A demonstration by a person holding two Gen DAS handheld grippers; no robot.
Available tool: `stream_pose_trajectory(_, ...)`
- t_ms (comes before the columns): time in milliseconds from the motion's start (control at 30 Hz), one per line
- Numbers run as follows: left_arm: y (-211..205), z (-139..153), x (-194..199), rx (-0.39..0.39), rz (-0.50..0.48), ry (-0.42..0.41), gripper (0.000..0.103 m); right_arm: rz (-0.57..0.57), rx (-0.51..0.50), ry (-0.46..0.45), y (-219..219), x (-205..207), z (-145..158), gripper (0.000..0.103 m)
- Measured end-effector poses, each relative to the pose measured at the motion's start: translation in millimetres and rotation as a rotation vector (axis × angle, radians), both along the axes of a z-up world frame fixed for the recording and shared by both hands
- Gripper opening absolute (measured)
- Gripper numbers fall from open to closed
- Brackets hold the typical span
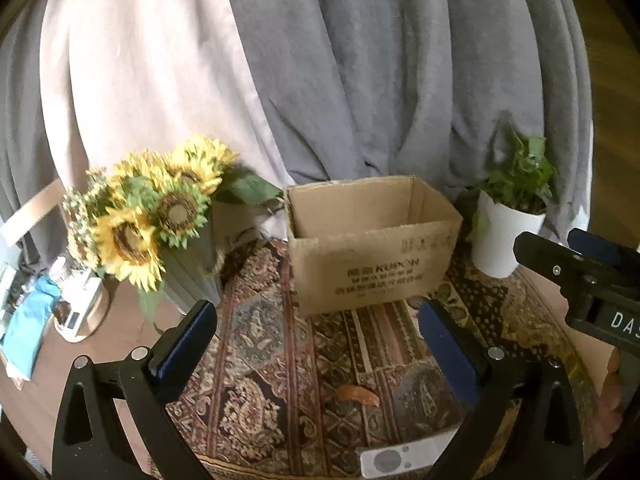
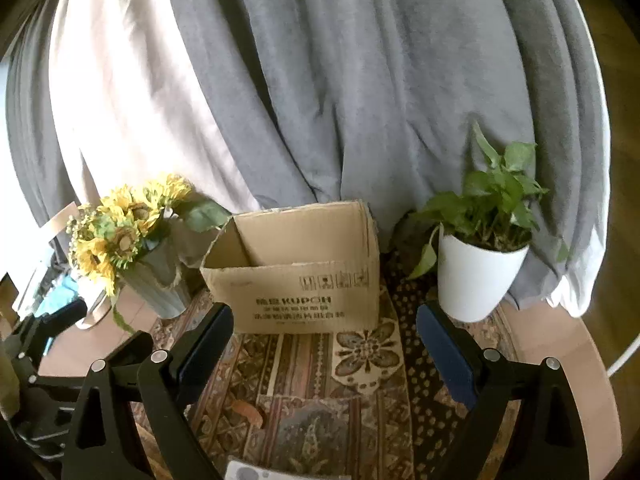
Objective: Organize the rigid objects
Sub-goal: 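Withdraw both tools from the box toward the remote and wooden piece, then grasp the wooden-handled piece with the left tool while the right tool moves over the remote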
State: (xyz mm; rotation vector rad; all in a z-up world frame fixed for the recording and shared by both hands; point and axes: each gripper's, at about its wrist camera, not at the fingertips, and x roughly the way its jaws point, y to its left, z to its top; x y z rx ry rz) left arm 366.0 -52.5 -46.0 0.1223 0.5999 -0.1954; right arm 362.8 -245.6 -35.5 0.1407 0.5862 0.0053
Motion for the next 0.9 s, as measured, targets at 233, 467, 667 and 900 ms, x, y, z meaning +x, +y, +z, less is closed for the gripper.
stream_pose_trajectory(233,5,-23,-12,0.002,-0.105,0.007,0.103,-0.076,-0.006,0.008,11,-28,-15,0.094)
stream_pose_trajectory(467,13,-62,-17,0.007,-0.233,0.068,0.102,-0.226,-0.003,0.055,26,-63,-45,0.094)
stream_pose_trajectory(667,14,-93,-10,0.048,-0.353,0.110,0.102,-0.373,0.013,0.115,42,-85,-71,0.094)
stream_pose_trajectory(900,13,-111,-5,0.049,-0.414,0.086,0.101,-0.469,0.018,0.173,60,-98,-97,0.094)
